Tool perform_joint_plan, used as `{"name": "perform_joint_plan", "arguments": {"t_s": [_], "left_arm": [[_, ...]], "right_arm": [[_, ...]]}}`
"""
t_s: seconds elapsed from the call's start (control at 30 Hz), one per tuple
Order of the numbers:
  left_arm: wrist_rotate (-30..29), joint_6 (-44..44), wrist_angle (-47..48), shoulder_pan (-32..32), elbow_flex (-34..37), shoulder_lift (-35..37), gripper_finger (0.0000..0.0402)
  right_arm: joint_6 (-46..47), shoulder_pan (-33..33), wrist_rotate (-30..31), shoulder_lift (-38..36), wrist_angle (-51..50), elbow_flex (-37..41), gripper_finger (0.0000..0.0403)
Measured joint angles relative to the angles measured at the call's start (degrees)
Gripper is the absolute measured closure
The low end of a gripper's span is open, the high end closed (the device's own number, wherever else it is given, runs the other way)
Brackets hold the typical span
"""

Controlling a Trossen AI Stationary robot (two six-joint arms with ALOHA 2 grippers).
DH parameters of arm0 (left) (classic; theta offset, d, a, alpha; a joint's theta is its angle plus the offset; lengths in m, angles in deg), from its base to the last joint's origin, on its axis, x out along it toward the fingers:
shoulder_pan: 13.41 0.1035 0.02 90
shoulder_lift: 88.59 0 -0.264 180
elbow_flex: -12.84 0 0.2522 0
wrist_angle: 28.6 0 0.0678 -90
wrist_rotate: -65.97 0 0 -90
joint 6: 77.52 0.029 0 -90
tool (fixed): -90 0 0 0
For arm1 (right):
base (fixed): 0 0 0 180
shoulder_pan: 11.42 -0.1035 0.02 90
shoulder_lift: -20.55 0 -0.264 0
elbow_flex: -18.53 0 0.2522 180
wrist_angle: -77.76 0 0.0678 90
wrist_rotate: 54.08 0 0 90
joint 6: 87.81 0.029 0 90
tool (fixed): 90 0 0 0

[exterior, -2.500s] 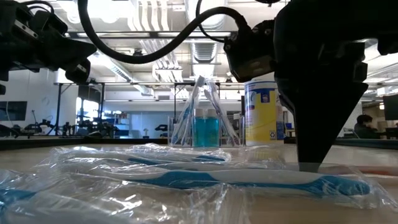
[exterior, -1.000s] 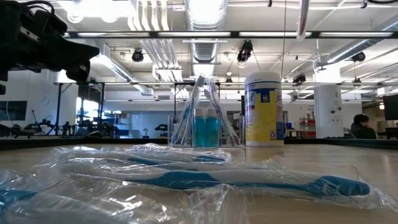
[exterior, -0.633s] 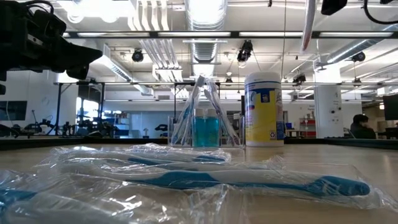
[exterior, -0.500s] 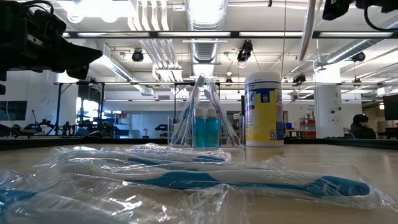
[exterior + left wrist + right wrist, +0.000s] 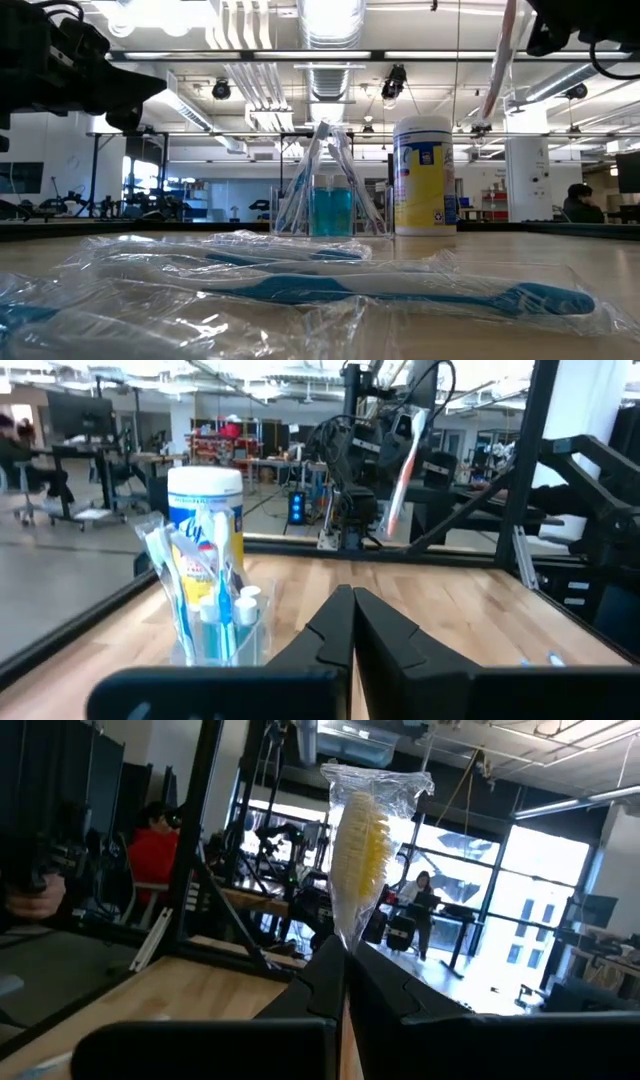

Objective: Pick & Place toothbrushing station
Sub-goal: Put the yellow toothbrush into the transparent organizer

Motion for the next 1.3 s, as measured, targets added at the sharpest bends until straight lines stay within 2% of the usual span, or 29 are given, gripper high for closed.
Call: {"name": "perform_joint_plan", "arguments": {"t_s": [0.2,0.37,0.57,0.73,0.9,1.07,1.3], "left_arm": [[-0.9,-1.84,1.18,0.0,-0.02,0.0,0.0385],[-4.23,-1.97,0.75,0.0,0.0,0.0,0.039],[-5.34,-2.08,1.25,0.0,0.0,0.0,0.0392],[-5.34,-2.78,1.24,-0.01,-0.01,-0.02,0.0384],[-5.55,-1.83,1.21,0.0,-0.02,0.0,0.0386],[-5.76,-1.43,1.24,0.0,0.0,0.0,0.0393],[-5.82,-1.48,1.28,0.0,0.0,-0.07,0.0385]], "right_arm": [[0.8,0.15,0.19,0.05,-0.23,-0.46,0.0395],[1.18,3.03,0.56,2.19,-2.05,-5.91,0.0395],[3.68,12.62,0.01,10.26,-14.13,-17.33,0.0395],[6.31,21.49,-10.94,17.26,-13.77,-23.49,0.0394],[8.64,28.26,-11.86,23.42,-13.52,-27.6,0.0394],[10.69,33.38,-13.47,30.18,-7.47,-28.66,0.0394],[11.16,37.67,-14.17,39.78,3.8,-25.96,0.0394]]}}
